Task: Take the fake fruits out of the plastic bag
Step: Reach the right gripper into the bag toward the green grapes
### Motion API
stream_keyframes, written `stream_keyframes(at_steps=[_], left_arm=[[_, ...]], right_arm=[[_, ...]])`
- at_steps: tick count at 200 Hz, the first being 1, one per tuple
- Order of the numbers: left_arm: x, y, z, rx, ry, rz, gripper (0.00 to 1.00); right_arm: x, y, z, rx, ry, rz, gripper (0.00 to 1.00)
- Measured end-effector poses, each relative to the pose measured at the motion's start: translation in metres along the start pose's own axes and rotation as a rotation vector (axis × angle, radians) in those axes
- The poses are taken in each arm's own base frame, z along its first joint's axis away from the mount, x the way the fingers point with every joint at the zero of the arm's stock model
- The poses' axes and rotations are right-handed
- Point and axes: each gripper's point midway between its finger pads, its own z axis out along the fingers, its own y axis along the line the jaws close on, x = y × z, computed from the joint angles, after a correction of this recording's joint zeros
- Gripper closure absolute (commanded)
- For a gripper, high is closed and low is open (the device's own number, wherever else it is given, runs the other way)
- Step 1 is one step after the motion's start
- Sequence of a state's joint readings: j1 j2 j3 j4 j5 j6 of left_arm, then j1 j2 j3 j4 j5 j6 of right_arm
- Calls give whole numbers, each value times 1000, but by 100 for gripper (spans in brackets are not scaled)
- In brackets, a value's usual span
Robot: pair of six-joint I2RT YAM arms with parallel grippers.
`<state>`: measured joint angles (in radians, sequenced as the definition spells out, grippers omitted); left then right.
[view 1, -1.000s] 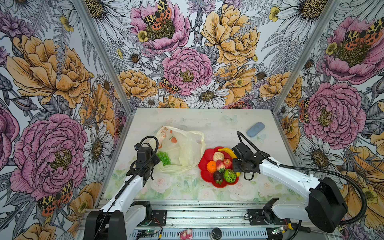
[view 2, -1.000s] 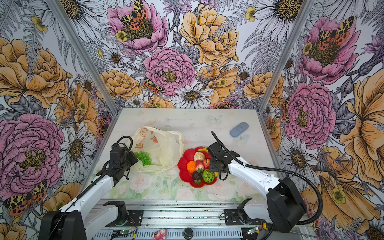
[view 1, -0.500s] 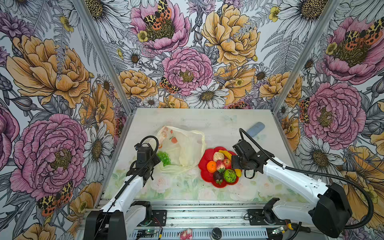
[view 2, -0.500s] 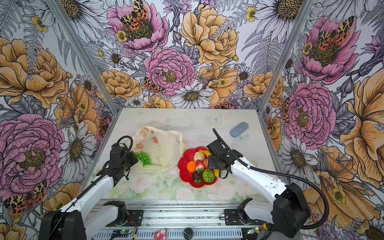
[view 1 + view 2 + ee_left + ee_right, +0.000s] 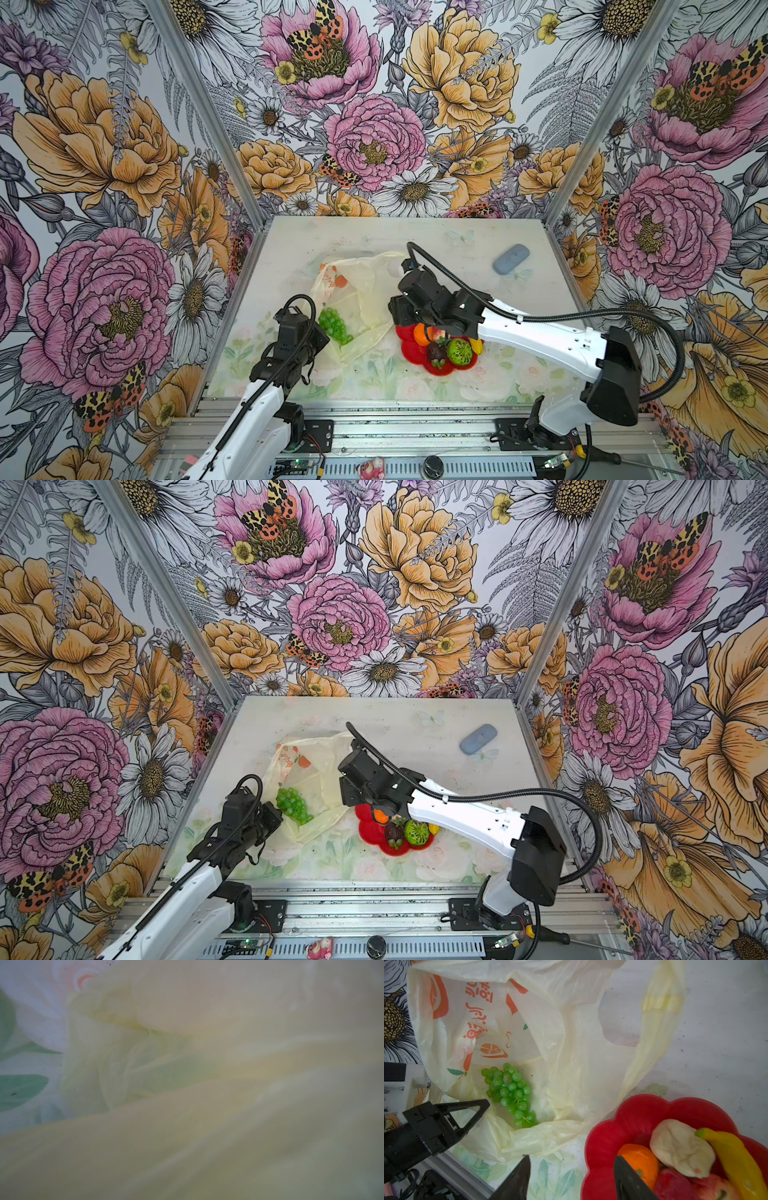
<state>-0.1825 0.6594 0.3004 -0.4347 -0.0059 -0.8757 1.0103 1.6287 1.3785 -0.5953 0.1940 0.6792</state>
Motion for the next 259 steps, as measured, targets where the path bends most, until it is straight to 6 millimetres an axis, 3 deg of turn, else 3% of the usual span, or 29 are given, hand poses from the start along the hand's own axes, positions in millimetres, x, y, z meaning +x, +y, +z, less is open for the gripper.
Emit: stream_keyframes(at_steps=[41,68,93,175,259], left_arm=[[11,24,-5,-56,-2,-66,100],[14,35,-5,-100,3,-69,100],[13,41,-4,-133,-2,-68,100],[9,51,-2,-177,-12,-58,100],[10,53,-1,-187,1,-37,100]], right_arm=[[13,54,66,-70,81,-87,38],[26,66,99,-88,130,-112,36],[33,76,123,-115,160,-134,29],[49,98,164,-183,196,-214,15],[59,103,200,-186,212,-248,18]])
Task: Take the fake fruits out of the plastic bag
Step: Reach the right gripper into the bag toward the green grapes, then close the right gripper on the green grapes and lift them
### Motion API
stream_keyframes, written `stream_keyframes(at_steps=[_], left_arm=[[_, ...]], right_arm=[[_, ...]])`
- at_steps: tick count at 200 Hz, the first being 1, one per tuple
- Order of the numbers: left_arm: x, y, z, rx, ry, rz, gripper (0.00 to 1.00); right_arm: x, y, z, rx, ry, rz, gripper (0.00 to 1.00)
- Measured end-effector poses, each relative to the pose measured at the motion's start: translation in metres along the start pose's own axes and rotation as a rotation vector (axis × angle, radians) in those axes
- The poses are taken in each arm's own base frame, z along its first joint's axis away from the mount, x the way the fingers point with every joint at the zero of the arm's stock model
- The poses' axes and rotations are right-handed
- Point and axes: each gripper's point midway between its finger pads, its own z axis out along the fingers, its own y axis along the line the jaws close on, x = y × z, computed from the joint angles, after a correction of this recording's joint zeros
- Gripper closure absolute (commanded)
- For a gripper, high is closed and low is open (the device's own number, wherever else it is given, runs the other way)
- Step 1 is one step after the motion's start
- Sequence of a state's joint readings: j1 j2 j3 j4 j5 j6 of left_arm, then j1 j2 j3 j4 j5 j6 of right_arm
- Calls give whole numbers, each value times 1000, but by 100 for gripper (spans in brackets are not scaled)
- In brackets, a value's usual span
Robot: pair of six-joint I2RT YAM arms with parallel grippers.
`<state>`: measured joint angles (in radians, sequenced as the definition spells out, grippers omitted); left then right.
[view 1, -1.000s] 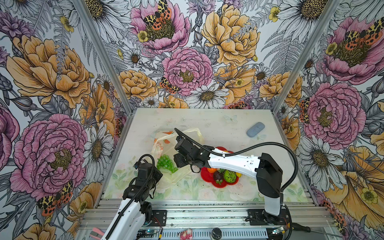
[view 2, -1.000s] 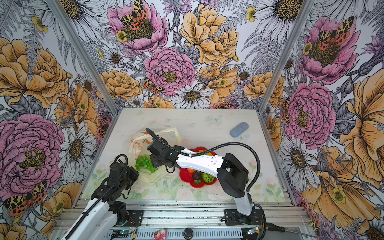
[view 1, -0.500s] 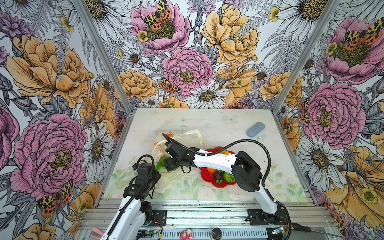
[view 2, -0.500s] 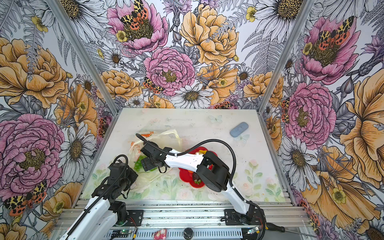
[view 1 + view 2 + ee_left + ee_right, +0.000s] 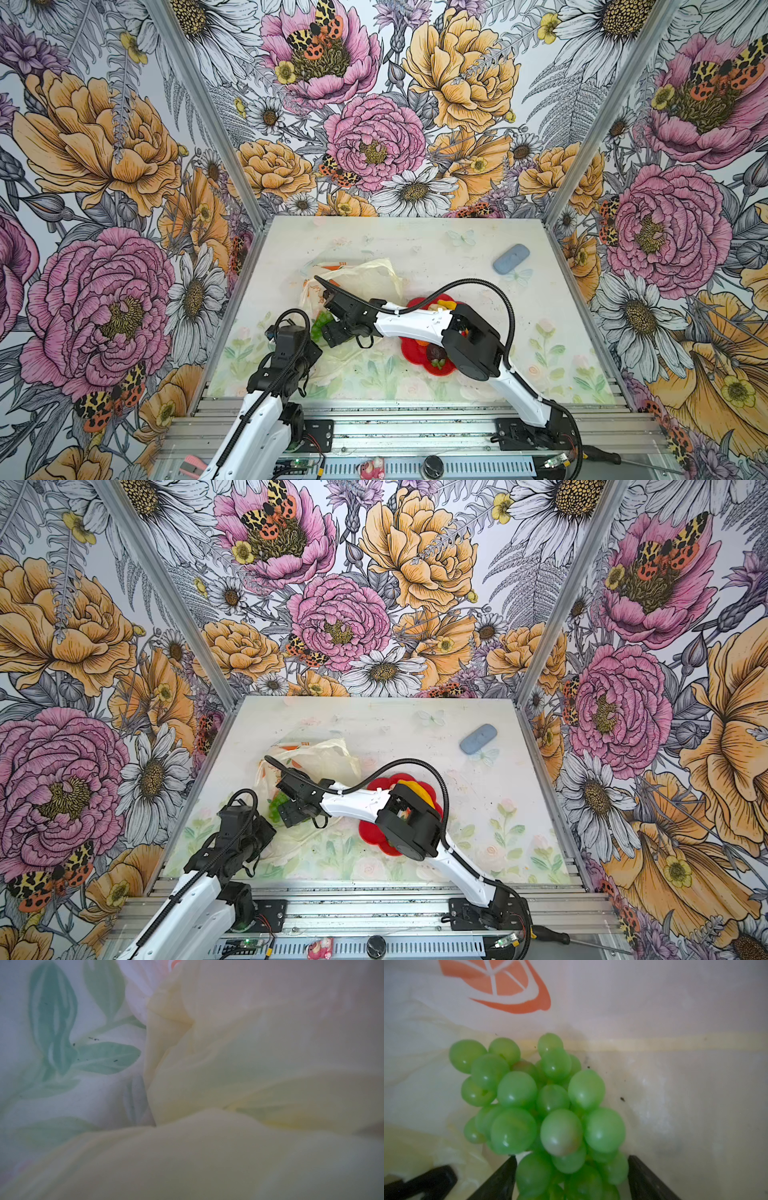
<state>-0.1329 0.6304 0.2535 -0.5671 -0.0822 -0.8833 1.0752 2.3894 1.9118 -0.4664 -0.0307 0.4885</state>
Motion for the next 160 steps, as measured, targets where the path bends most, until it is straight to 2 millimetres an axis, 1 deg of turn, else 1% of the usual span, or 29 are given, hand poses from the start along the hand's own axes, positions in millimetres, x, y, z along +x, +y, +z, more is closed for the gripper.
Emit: stream_keyframes(at_steps=[19,47,107,160], left_arm=[[-1,-2,0,7,-3,0,100],[-1,-3,1,9,-1,1,100],[0,-4,4,9,8,3,100],[2,-5,4,14,19,4,100]], right_arm=[[-2,1,3,-2,-6,-5,20],[-5,2,7,-6,-14,-20,27],[-4,2,10,6,-19,-44,53],[-7,5,8,11,-34,-52,69]])
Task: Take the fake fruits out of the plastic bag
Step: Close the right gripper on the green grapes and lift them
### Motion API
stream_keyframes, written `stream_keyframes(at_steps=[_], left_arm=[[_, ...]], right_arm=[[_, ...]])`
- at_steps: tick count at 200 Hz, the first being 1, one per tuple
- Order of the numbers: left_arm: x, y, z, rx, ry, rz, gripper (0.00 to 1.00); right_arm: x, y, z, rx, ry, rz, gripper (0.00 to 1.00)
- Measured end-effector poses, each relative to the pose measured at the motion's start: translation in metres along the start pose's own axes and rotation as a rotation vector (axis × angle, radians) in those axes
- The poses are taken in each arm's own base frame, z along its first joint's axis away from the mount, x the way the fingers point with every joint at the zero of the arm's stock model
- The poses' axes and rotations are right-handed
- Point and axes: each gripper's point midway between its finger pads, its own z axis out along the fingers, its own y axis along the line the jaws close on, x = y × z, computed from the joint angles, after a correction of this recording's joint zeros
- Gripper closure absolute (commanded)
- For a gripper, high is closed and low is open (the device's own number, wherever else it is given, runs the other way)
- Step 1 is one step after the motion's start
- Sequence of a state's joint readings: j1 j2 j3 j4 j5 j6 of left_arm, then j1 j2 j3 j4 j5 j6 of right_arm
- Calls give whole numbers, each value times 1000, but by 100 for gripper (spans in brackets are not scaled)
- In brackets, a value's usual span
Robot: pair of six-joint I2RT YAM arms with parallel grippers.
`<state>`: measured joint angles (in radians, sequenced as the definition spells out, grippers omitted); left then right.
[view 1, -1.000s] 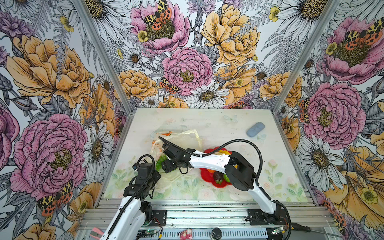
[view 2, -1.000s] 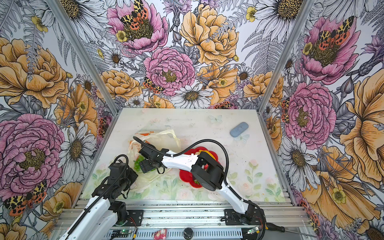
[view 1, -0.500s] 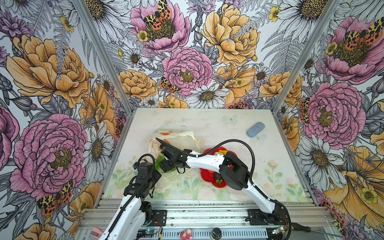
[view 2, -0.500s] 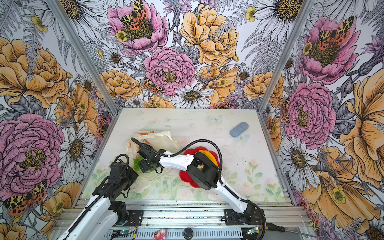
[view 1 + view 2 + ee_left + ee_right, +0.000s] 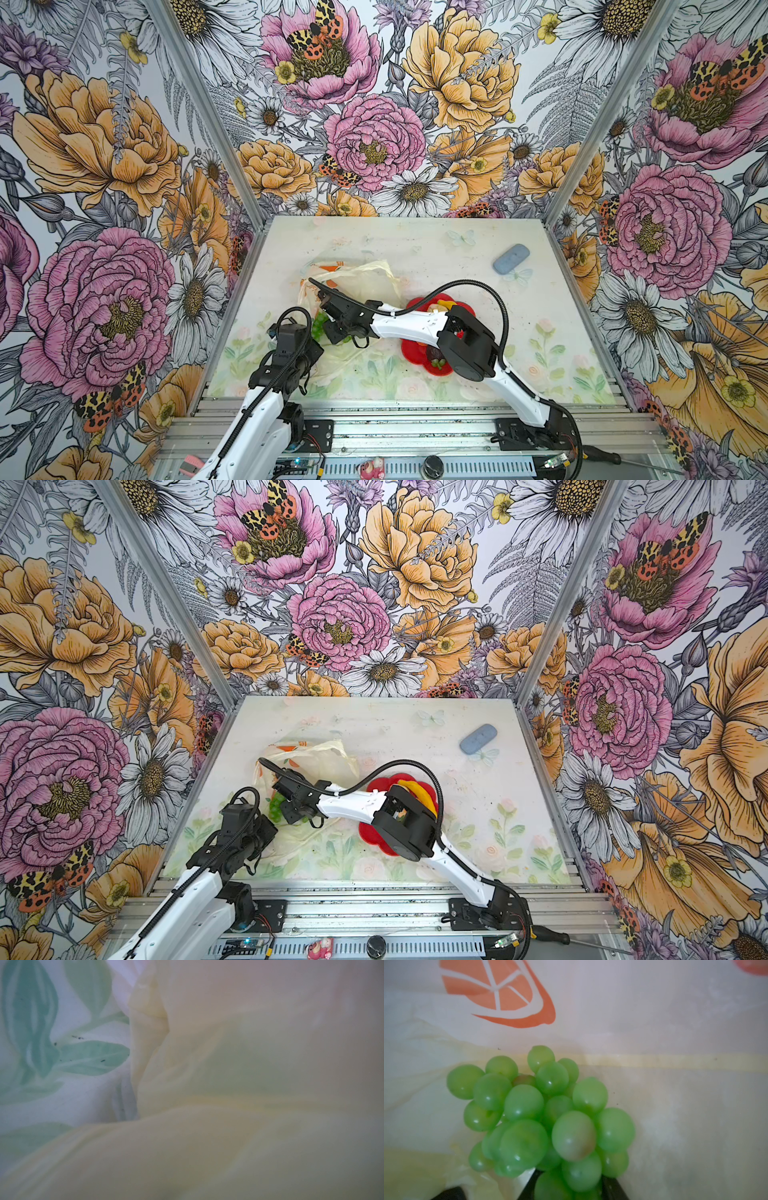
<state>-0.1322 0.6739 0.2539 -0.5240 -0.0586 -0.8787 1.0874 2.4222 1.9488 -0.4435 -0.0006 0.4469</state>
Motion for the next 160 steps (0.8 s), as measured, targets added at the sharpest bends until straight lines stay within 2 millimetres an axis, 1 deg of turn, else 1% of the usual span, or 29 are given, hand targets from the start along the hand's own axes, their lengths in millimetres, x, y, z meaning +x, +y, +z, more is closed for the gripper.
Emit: stream_keyframes(at_steps=[25,49,119,141,160], left_arm=[[0,0,0,1,-1,0,100],[0,0,0,1,-1,0,100],[0,0,0,0,-1,0,100],[0,0,0,0,-1,0,100],[0,0,0,0,-1,0,100]], right_arm=[[0,-1,-5,7,-2,0,74],[4,-2,-11,13,13,-1,75],[10,-7,-18,31,30,-1,78],[9,-8,-24,41,29,-2,79],[6,-8,-36,42,22,-2,79]])
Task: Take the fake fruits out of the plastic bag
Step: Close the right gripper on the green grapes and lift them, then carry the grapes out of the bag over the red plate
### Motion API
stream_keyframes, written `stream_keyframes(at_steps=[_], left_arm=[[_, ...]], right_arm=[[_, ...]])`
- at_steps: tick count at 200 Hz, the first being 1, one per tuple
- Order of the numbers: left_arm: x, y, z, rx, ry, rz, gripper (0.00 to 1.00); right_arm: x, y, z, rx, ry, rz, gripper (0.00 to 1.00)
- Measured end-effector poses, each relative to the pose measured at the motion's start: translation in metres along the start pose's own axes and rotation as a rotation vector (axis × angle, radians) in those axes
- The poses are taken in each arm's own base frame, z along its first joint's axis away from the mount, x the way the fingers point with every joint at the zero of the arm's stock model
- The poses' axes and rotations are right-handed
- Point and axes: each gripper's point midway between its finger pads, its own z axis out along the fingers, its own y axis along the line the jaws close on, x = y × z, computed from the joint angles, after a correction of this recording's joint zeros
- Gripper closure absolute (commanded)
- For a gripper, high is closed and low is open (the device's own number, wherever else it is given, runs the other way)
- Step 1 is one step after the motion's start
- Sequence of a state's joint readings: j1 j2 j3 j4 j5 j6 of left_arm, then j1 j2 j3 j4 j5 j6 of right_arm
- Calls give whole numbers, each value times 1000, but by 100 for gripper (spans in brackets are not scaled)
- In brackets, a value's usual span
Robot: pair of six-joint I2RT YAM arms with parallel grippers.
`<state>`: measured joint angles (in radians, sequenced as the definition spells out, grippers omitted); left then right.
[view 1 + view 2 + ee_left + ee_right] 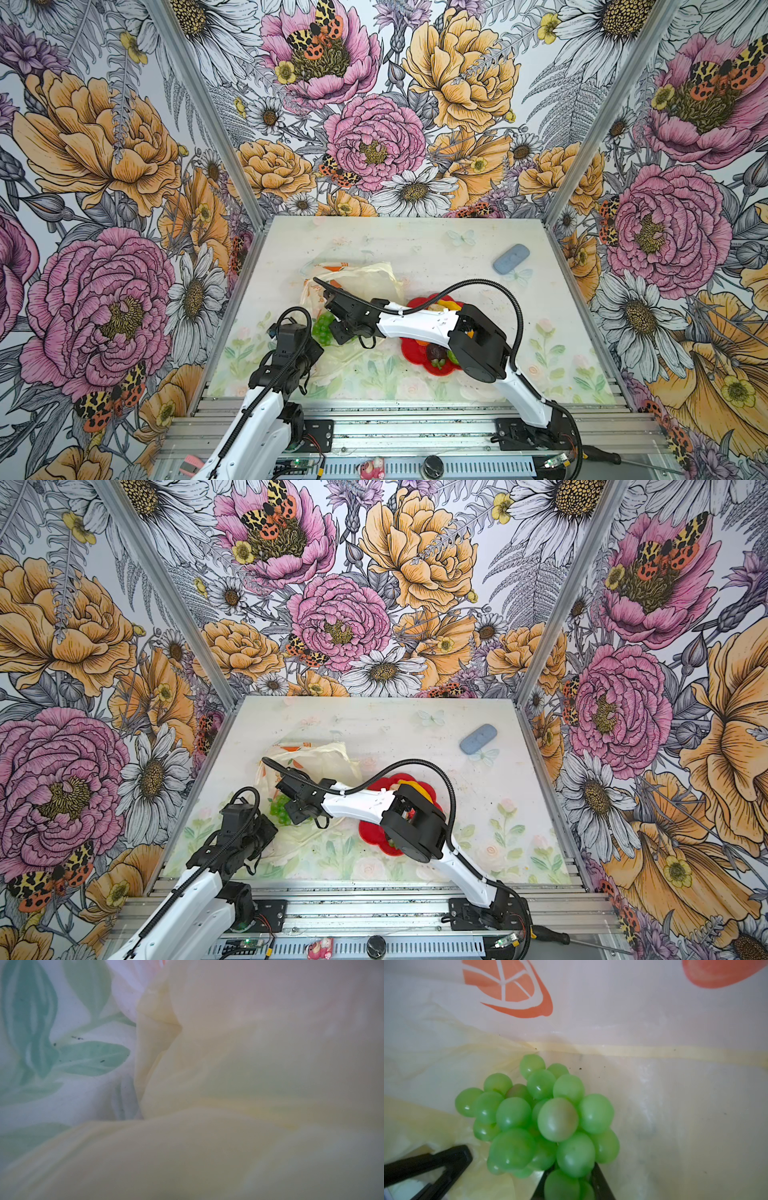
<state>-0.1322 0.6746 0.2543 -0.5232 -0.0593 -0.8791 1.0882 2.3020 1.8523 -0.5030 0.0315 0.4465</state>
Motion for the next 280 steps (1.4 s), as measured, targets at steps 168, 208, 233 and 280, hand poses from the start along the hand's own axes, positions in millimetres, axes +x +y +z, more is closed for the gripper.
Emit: stream_keyframes(at_steps=[168,208,233,280], left_arm=[[-28,-17,-6,-16,-51,33,100],[-42,-19,-9,-15,-88,24,100],[-45,-16,-8,-28,-95,31,100],[-52,-13,-8,-40,-115,51,100]], right_arm=[[-6,-12,-95,37,-85,-13,81],[6,-22,-114,76,-84,-36,81],[15,-31,-130,104,-86,-57,81],[33,-57,-175,193,-109,-67,81]])
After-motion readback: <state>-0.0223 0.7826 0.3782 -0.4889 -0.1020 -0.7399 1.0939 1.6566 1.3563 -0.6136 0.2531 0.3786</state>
